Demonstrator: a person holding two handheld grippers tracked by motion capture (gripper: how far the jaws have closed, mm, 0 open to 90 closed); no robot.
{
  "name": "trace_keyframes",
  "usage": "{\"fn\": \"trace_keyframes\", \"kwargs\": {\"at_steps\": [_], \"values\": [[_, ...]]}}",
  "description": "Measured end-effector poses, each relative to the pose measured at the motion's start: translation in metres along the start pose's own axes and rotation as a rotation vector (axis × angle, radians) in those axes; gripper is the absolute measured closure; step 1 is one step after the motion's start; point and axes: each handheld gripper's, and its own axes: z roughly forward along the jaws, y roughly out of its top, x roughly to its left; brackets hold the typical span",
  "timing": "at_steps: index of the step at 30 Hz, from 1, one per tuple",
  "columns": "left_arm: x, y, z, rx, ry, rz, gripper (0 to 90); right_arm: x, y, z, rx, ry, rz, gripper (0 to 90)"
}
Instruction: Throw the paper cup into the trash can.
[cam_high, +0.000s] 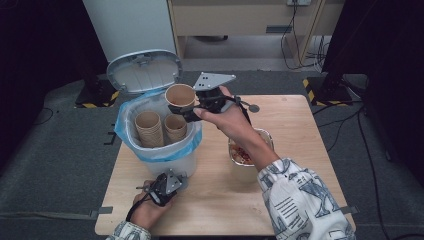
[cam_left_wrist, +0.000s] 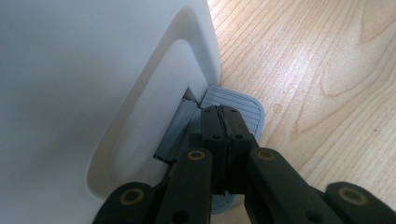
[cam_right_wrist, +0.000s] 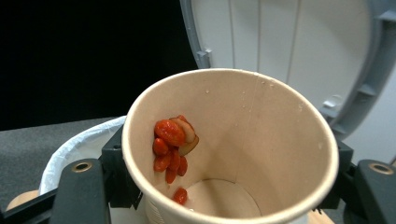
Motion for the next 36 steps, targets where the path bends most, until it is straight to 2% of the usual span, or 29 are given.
{"fn": "trace_keyframes", "kwargs": {"at_steps": [9, 30, 32, 34, 36], "values": [[0.0, 0.0, 0.0, 0.0, -0.001, -0.001, 88.9, 0.008, -0.004, 0.013, 0.008, 0.039, 0.012, 28.9], [0.0, 0.0, 0.0, -0.001, -0.002, -0.003, 88.8, 0.015, -0.017, 0.027, 0.057, 0.081, 0.034, 27.1], [0.0, 0.0, 0.0, -0.002, -0.001, -0.003, 88.8, 0.016, -0.017, 0.029, 0.065, 0.083, 0.036, 24.8], [0.0, 0.0, 0.0, -0.002, -0.002, -0.003, 88.8, 0.016, -0.018, 0.033, 0.075, 0.089, 0.058, 15.3], [0.0, 0.0, 0.0, -0.002, -0.002, -0.003, 88.8, 0.016, -0.018, 0.035, 0.072, 0.094, 0.081, 11.7]]}}
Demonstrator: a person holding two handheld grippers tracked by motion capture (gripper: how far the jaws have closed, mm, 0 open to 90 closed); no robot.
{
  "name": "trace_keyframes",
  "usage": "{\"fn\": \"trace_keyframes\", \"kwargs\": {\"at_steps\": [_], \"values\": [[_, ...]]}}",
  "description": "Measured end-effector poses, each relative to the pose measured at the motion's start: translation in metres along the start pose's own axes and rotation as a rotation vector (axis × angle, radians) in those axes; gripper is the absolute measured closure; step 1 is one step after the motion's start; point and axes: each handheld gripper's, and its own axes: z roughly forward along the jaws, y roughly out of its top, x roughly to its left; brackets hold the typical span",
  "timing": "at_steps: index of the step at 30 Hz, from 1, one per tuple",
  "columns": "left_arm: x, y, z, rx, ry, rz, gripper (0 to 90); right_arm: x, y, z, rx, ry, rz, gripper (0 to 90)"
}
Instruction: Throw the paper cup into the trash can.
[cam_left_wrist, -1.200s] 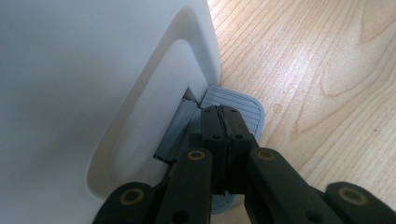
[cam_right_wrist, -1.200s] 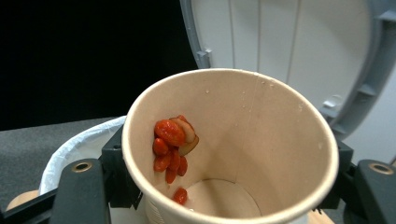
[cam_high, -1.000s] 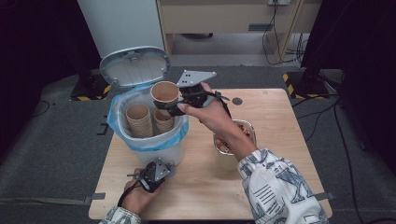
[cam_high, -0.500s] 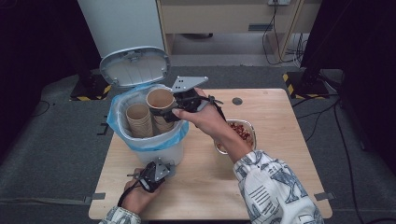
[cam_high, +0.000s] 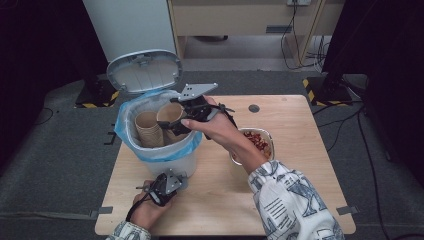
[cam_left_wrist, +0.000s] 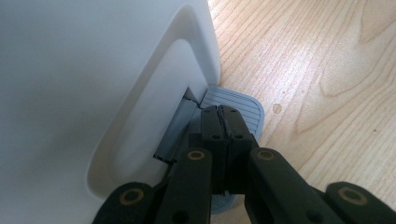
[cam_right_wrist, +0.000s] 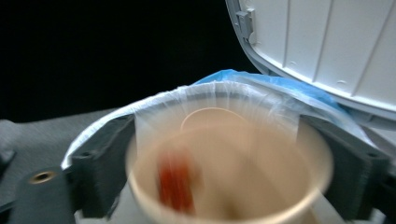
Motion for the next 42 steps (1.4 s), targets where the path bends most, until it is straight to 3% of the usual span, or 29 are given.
{"fn": "trace_keyframes", "kwargs": {"at_steps": [17, 42], "values": [[0.0, 0.0, 0.0, 0.0, -0.001, -0.001, 88.7, -0.004, -0.001, -0.006, 0.008, -0.023, 0.015, 11.5], [0.0, 0.0, 0.0, 0.001, -0.003, -0.001, 88.6, -0.018, -0.008, -0.028, 0.026, -0.08, 0.052, 9.3]]}}
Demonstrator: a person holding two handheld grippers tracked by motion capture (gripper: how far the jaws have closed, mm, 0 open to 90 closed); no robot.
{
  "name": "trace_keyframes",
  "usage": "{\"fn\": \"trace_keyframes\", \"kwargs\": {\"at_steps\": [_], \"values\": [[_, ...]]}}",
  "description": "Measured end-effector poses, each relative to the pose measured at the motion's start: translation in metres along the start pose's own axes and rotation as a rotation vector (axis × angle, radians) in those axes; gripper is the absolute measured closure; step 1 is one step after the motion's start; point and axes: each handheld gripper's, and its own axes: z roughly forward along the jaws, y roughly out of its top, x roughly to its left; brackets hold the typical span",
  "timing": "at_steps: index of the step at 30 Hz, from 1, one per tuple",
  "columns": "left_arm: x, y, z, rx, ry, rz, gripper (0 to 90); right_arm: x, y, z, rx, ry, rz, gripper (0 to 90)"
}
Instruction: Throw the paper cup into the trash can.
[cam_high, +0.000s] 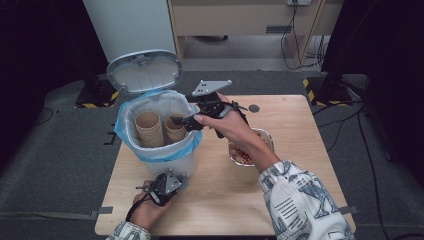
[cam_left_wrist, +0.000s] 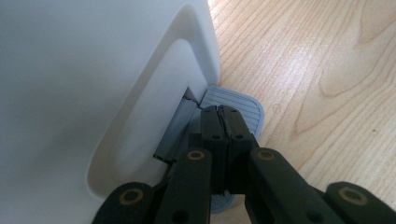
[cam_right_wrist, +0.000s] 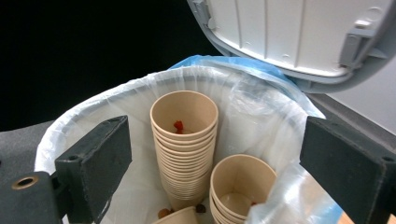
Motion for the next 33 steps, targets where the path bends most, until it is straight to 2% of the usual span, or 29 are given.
{"fn": "trace_keyframes", "kwargs": {"at_steps": [33], "values": [[0.0, 0.0, 0.0, -0.002, -0.003, -0.002, 88.4, -0.029, -0.015, -0.041, -0.016, -0.095, 0.051, 8.8]]}}
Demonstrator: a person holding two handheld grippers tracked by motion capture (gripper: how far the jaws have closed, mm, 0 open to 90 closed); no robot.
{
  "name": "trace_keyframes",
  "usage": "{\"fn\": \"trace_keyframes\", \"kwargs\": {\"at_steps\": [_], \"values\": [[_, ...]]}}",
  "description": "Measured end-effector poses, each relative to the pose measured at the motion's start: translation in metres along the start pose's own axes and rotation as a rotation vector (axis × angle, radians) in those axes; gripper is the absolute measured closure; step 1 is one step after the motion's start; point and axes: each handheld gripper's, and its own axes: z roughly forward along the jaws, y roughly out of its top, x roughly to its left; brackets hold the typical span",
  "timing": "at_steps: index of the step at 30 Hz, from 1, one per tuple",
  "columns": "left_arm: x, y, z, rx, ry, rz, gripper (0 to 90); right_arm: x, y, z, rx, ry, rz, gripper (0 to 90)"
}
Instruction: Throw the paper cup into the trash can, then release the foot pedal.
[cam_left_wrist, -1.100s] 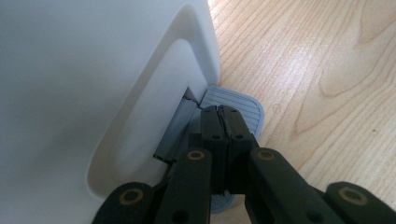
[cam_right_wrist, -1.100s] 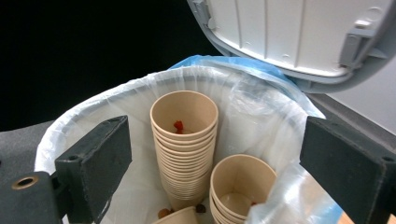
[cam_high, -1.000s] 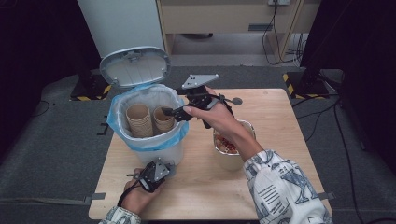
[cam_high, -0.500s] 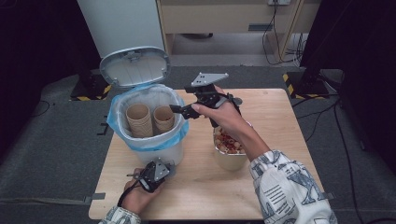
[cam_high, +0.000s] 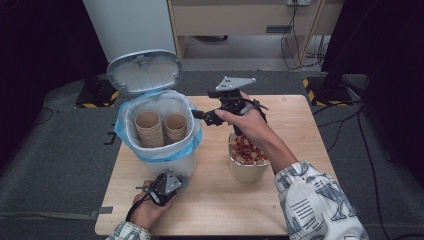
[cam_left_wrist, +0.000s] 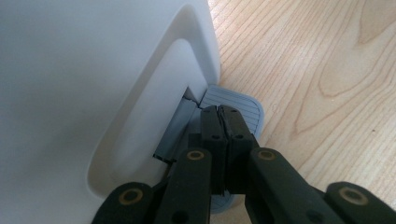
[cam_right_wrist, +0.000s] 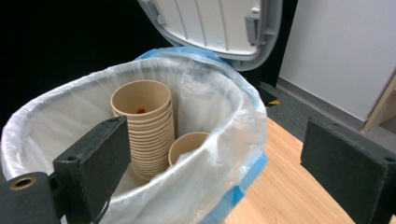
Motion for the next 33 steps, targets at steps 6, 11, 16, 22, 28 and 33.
{"fn": "trace_keyframes", "kwargs": {"at_steps": [6, 11, 16, 22, 28, 33], "values": [[0.0, 0.0, -0.001, -0.005, 0.002, -0.013, 85.1, -0.01, -0.004, -0.012, 0.0, -0.034, 0.009, 8.7], [-0.002, -0.001, -0.011, -0.037, -0.012, -0.048, 72.7, -0.02, -0.009, -0.025, 0.003, -0.063, 0.017, 8.7], [-0.001, -0.005, -0.026, -0.098, -0.03, -0.119, 66.6, -0.03, -0.017, -0.039, 0.015, -0.099, 0.021, 8.7], [0.0, -0.011, -0.04, -0.14, -0.05, -0.201, 55.8, -0.043, -0.025, -0.056, 0.019, -0.151, 0.037, 8.6], [0.005, -0.015, -0.04, -0.138, -0.043, -0.239, 46.1, -0.048, -0.029, -0.062, 0.026, -0.173, 0.041, 8.4], [0.009, -0.019, -0.042, -0.132, -0.067, -0.269, 37.5, -0.052, -0.033, -0.068, 0.027, -0.19, 0.048, 8.2]]}}
